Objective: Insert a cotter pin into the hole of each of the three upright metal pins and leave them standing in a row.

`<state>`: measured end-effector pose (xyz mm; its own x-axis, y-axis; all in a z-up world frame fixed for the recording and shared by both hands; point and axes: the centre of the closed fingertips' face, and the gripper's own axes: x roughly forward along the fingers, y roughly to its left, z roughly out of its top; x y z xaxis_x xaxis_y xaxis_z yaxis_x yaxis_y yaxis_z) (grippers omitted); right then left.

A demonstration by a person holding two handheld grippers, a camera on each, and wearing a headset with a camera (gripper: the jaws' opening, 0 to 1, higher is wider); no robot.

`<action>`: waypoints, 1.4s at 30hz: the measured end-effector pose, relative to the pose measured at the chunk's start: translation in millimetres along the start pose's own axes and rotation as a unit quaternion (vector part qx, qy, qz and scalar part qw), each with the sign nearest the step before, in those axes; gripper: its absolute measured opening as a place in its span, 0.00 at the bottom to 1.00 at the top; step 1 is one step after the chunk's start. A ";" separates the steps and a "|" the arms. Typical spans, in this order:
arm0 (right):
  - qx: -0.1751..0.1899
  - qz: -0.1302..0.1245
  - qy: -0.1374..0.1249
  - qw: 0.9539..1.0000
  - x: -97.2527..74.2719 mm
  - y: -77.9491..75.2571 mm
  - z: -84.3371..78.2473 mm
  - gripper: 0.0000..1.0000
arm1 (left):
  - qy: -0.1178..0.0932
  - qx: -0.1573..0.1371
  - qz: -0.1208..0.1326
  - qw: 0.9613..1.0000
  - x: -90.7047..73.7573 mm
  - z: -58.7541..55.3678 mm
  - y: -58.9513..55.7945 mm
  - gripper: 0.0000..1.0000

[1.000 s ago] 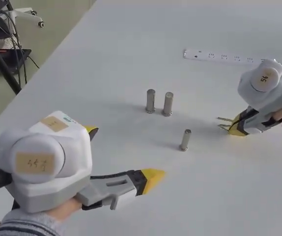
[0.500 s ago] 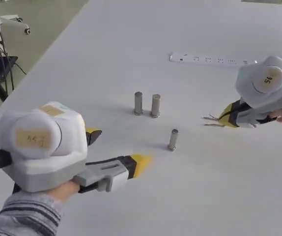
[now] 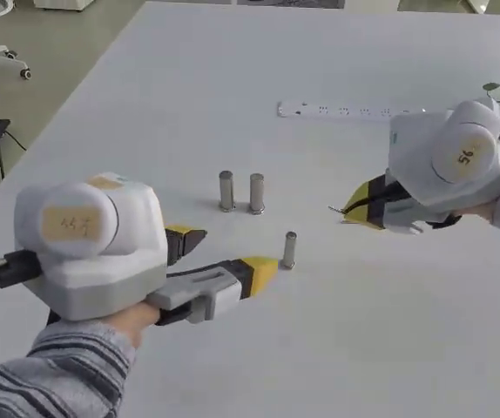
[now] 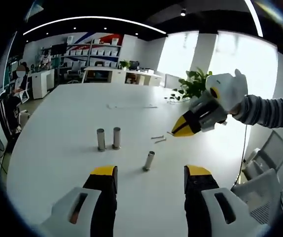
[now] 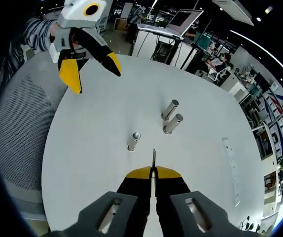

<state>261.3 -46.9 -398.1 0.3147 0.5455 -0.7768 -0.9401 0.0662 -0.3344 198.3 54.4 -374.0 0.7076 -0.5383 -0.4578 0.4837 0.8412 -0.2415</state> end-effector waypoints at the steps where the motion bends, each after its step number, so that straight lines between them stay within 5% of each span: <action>1: -0.010 -0.001 -0.004 1.000 -1.1 1.6 4.1 0.00 | -0.001 0.000 -0.001 1.000 1.0 0.7 -1.2 0.51; 10: -0.062 0.014 -0.030 0.997 -1.6 18.7 24.9 0.00 | -0.011 -0.012 -0.023 1.000 9.3 7.3 -14.1 0.40; 22: -0.150 0.037 -0.070 0.985 -5.5 49.6 56.5 0.00 | -0.017 -0.060 -0.059 0.996 14.3 9.1 -28.3 0.20; 33: -0.180 0.033 -0.093 0.979 -9.9 58.4 71.4 0.00 | -0.035 -0.116 -0.080 0.989 13.8 10.8 -32.6 0.07; 42: -0.166 0.030 -0.103 0.980 -10.3 57.8 74.4 0.00 | -0.047 -0.138 -0.085 0.986 14.0 12.2 -31.8 0.00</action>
<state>194.0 13.4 -369.7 0.1954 0.6988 -0.6881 -0.8512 -0.2276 -0.4729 199.1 19.4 -362.3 0.6795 -0.6635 -0.3132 0.4495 0.7139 -0.5369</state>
